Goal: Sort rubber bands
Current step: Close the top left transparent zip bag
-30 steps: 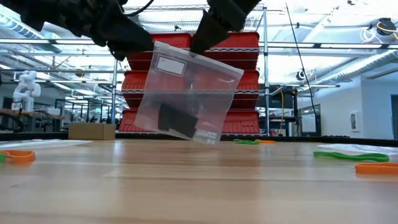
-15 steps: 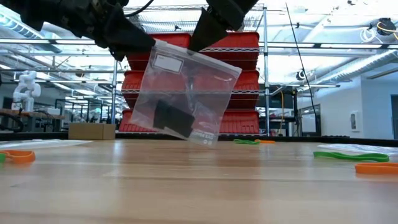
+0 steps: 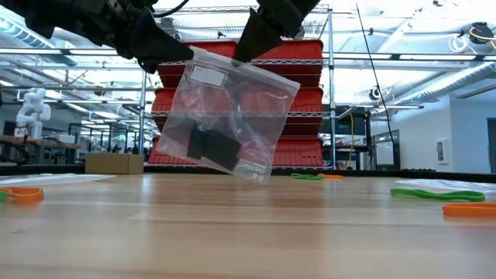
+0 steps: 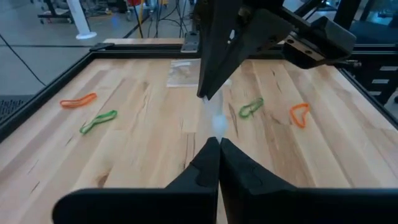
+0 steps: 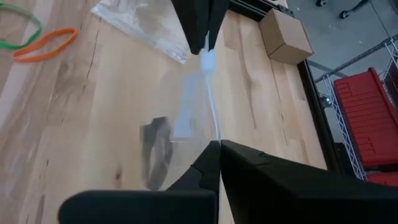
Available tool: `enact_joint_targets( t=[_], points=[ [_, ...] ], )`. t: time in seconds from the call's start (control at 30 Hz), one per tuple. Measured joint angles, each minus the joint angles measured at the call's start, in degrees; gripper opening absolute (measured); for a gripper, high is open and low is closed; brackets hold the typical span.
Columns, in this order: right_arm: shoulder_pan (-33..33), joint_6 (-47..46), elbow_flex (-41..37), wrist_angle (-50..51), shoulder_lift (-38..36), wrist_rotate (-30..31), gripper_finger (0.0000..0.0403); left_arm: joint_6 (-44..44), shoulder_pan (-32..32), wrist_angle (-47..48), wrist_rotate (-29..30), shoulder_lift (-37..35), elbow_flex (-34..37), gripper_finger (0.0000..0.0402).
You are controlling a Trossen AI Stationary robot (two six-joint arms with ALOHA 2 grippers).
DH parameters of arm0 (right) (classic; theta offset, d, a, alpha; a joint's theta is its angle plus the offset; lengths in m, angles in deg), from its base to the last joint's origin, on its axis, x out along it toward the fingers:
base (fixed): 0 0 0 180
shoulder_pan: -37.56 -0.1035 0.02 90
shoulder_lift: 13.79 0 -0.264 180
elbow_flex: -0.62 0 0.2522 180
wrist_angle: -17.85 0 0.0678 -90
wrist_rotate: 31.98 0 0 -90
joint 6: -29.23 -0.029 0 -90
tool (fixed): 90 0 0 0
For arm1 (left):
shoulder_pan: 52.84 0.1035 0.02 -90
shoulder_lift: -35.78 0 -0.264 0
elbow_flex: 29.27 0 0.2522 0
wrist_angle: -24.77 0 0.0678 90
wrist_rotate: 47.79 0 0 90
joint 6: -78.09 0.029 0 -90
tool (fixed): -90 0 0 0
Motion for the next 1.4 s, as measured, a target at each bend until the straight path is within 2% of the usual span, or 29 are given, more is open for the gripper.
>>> enact_joint_targets(
  t=[0.43, 0.73, 0.97, 1.13, 1.23, 1.4],
  points=[
    [0.0, 0.42, 0.0, -0.43, -0.02, 0.0, 0.0, 0.17, 0.0, -4.35, -1.33, 5.0, 0.0, 0.0009],
    [0.0, -1.38, 0.0, -0.63, -0.1, -0.07, 0.0002, 1.53, 0.0, -3.82, 1.67, 5.14, 0.0, 0.0003],
    [-0.17, -8.28, 0.0, -1.08, -2.84, -0.81, 0.0058, 1.55, 0.02, -2.28, 4.69, 5.14, 0.0, 0.0002],
    [0.29, -10.28, 0.02, -4.83, -2.48, -6.82, 0.0105, 1.59, 0.02, -2.85, 5.4, 5.14, 0.0, 0.0001],
    [1.28, -9.07, 0.04, -7.07, 0.23, -10.93, 0.0118, 1.6, 0.02, -3.2, 5.36, 5.14, 0.0, 0.0001],
    [3.71, -8.3, 0.05, -9.32, 1.66, -10.99, 0.0126, 1.6, 0.02, -3.35, 5.2, 5.14, 0.0, 0.0001]
  ],
)
